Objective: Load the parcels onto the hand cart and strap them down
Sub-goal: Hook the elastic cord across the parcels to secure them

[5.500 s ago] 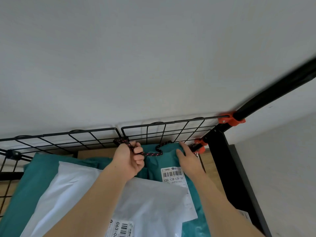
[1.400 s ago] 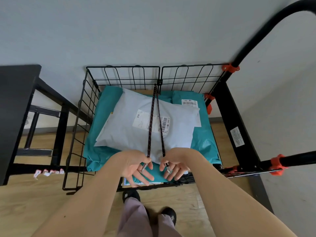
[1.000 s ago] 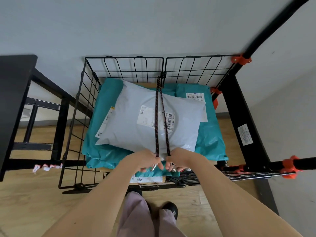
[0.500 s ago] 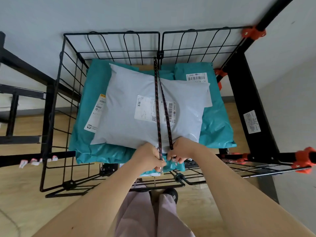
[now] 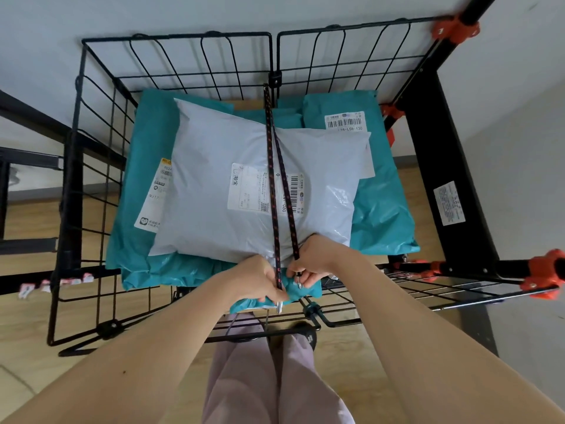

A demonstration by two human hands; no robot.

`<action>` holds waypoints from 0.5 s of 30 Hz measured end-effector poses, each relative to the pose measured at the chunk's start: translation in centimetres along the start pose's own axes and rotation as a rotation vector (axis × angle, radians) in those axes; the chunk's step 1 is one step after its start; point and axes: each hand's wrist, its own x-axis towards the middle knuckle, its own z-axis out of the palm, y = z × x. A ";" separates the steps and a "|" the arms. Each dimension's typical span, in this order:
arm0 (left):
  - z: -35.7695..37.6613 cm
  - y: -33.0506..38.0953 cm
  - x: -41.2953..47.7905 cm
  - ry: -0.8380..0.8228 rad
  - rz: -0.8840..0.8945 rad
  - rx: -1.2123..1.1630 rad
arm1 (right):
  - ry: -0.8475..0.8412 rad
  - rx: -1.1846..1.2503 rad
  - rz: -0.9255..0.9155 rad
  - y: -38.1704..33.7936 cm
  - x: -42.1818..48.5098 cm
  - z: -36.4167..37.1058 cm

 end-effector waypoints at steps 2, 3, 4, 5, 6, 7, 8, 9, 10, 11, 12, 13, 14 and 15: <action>-0.1 -0.2 0.0 -0.030 -0.012 -0.007 | 0.004 0.004 0.000 0.1 0.2 0.0; -0.1 -0.2 0.0 -0.037 -0.014 -0.004 | 0.007 0.003 0.002 0.1 0.3 0.1; -0.1 -0.3 0.1 -0.040 -0.015 -0.002 | 0.010 0.000 0.002 0.2 0.5 0.1; -0.1 -0.3 0.1 -0.041 -0.014 -0.004 | 0.012 -0.002 0.001 0.2 0.6 0.1; -0.1 -0.3 0.2 -0.044 -0.011 -0.009 | 0.013 -0.005 0.000 0.3 0.7 0.1; -0.1 -0.3 0.2 -0.045 -0.009 -0.017 | 0.013 -0.005 -0.001 0.3 0.8 0.2; 0.0 -0.3 0.2 -0.044 -0.007 -0.025 | 0.011 -0.006 -0.001 0.3 0.9 0.2; 0.0 -0.3 0.3 -0.044 -0.008 -0.030 | 0.004 -0.005 0.000 0.3 1.0 0.2; 0.0 -0.3 0.3 -0.045 -0.009 -0.033 | -0.005 -0.002 0.002 0.3 1.1 0.2; 0.1 -0.3 0.3 -0.049 -0.008 -0.039 | -0.014 0.004 0.004 0.2 1.1 0.2; 0.1 -0.3 0.3 -0.054 -0.006 -0.045 | -0.021 0.009 0.005 0.2 1.1 0.1; 0.1 -0.3 0.3 -0.058 -0.002 -0.050 | -0.023 0.013 0.004 0.1 1.1 0.1; 0.1 -0.4 0.3 -0.061 0.005 -0.061 | -0.021 0.014 0.006 0.1 1.1 0.1; 0.1 -0.4 0.2 -0.063 0.014 -0.085 | -0.022 0.011 0.003 0.1 1.0 0.0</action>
